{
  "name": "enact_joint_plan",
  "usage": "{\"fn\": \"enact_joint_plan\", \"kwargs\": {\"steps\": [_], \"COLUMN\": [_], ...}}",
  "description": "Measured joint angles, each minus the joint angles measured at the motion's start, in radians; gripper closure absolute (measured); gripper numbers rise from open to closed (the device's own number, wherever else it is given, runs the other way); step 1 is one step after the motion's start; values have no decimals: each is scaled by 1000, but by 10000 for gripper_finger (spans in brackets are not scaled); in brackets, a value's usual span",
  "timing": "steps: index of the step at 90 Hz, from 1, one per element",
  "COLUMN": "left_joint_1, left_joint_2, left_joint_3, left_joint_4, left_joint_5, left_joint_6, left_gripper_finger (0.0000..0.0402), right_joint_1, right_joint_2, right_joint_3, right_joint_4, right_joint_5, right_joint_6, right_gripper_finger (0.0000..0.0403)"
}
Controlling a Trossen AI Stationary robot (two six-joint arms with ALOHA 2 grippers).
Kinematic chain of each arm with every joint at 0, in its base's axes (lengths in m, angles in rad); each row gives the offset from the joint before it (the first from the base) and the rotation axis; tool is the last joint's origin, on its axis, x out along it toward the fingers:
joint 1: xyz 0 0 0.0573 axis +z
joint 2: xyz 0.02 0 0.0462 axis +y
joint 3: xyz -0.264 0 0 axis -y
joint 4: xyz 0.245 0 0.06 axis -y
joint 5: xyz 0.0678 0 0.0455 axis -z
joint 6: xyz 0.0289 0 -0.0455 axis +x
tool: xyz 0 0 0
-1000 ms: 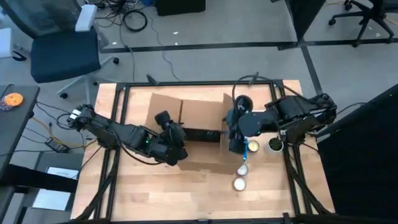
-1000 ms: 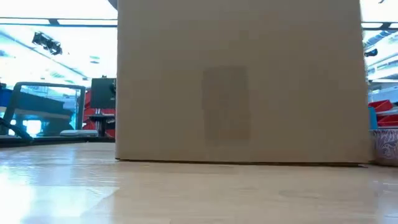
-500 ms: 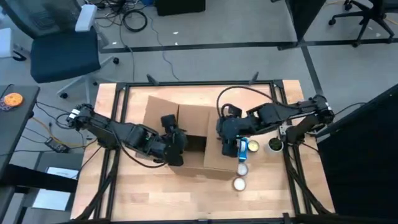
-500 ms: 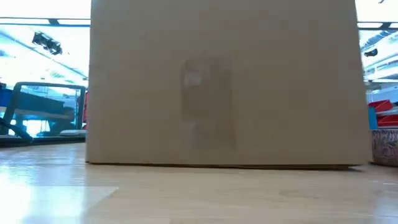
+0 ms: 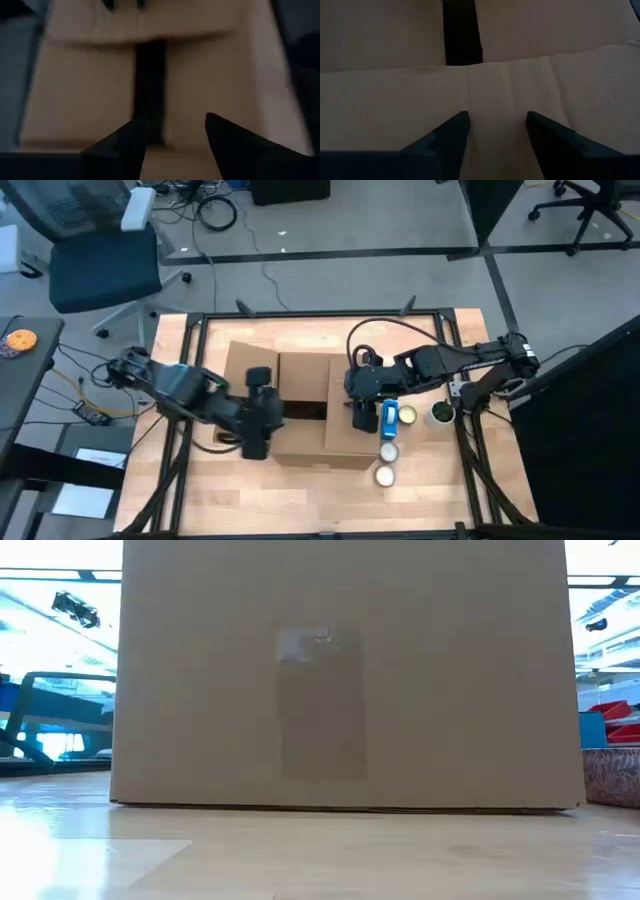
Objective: Wrap mug
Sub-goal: Close the box
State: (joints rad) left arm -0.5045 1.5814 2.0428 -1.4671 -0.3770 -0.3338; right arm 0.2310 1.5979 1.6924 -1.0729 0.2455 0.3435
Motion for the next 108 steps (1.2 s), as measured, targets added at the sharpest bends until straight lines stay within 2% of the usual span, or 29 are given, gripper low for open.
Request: {"fn": "enact_joint_plan", "kwargs": {"steps": [6, 10, 21, 36, 41, 49, 69, 79, 87, 92, 108], "left_joint_1": [-33, -47, -84, -88, -92, -111, -206, -242, -264, -271, -290], "left_joint_2": [-1, -23, -92, -164, -181, -184, -180, -181, -181, -181, -182], "left_joint_3": [83, 98, 99, 43, -2, -77, -354, -490, -571, -610, -632], "left_joint_4": [-122, -106, -107, -105, -107, -101, -107, -106, -100, -107, -101], "left_joint_5": [3, 12, 124, 113, 146, 257, 523, 578, 573, 531, 275], "left_joint_6": [-131, -195, -299, -303, -349, -435, -677, -747, -748, -741, -691], "left_gripper_finger": [218, 218, 218, 218, 220, 228, 265, 281, 290, 295, 309], "right_joint_1": [0, 0, 0, 0, 0, 1, 1, 1, 1, 1, -3], "right_joint_2": [0, 0, 1, 2, 2, 2, 3, 3, 3, 3, 3], "right_joint_3": [0, 0, 0, -1, -1, -1, -1, -1, -1, -1, -1], "right_joint_4": [0, -1, 0, -3, -2, -4, -8, -10, -11, -11, -11], "right_joint_5": [0, 1, 5, 8, 7, 9, 13, 13, 13, 14, 13], "right_joint_6": [1, 3, 18, 28, 30, 30, 24, 22, 23, 22, 21], "right_gripper_finger": [218, 218, 218, 218, 218, 218, 218, 218, 218, 218, 218]}}
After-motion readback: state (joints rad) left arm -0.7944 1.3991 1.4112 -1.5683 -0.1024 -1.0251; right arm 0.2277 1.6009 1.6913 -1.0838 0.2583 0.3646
